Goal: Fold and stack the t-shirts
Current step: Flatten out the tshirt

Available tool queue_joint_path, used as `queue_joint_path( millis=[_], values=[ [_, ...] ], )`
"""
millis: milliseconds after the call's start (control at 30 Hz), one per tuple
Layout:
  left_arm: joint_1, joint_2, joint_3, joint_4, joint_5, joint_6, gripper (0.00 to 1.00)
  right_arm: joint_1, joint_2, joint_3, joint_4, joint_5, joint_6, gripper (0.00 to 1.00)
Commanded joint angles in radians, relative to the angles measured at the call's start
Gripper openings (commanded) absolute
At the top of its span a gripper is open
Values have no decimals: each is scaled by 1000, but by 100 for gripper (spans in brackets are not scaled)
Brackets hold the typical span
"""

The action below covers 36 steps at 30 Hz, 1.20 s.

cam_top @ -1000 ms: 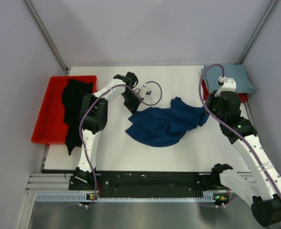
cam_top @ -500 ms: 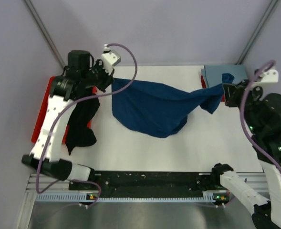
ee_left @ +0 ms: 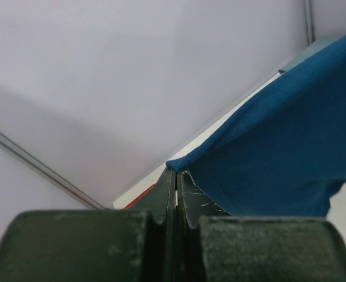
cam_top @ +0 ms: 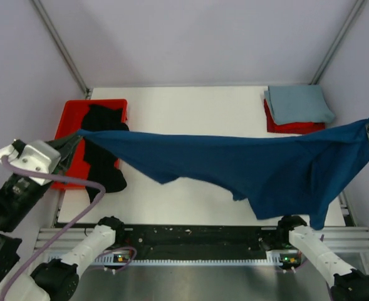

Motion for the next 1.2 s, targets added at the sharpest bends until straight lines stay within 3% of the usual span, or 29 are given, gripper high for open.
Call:
queue_joint_path(
  millis=[0,200,367,433,567,600,633,667,700,733,767,867,1000,1167],
  values=[
    [3,14,-35,-76,-29,-37,0,-8,63,39,-17,-38,25,0],
    [3,83,-334,109,-154,-31,0,-9,272,-65,60,-45,-38,0],
    [3,222,-583,385,-254,-17,0,-8,555,-198,280,-21,-140,0],
    [3,314,-629,490,-259,-2,0,-8,711,-176,334,-27,-174,0],
    [7,581,-600,633,-334,14,0,-9,1102,59,286,43,-159,0],
    [9,651,-570,643,-340,20,0,-8,1170,119,249,85,-153,7],
    [11,710,-527,648,-361,14,12,-9,1245,191,202,118,-119,23],
    [14,774,-484,642,-377,4,34,-9,1307,260,154,148,-111,46],
    [15,823,-433,622,-386,1,49,-11,1342,306,97,162,-113,66],
    [17,870,-384,584,-397,-3,59,-11,1367,335,56,163,-113,78],
    [17,903,-334,552,-401,-5,62,-9,1363,317,24,174,-101,84],
    [15,927,-287,455,-369,-19,65,-9,1251,117,6,224,-59,86],
    [5,806,-423,417,-198,14,64,-6,981,-269,15,332,39,86],
    [-66,620,-653,320,3,40,50,-5,676,-739,100,445,189,88]
  ],
)
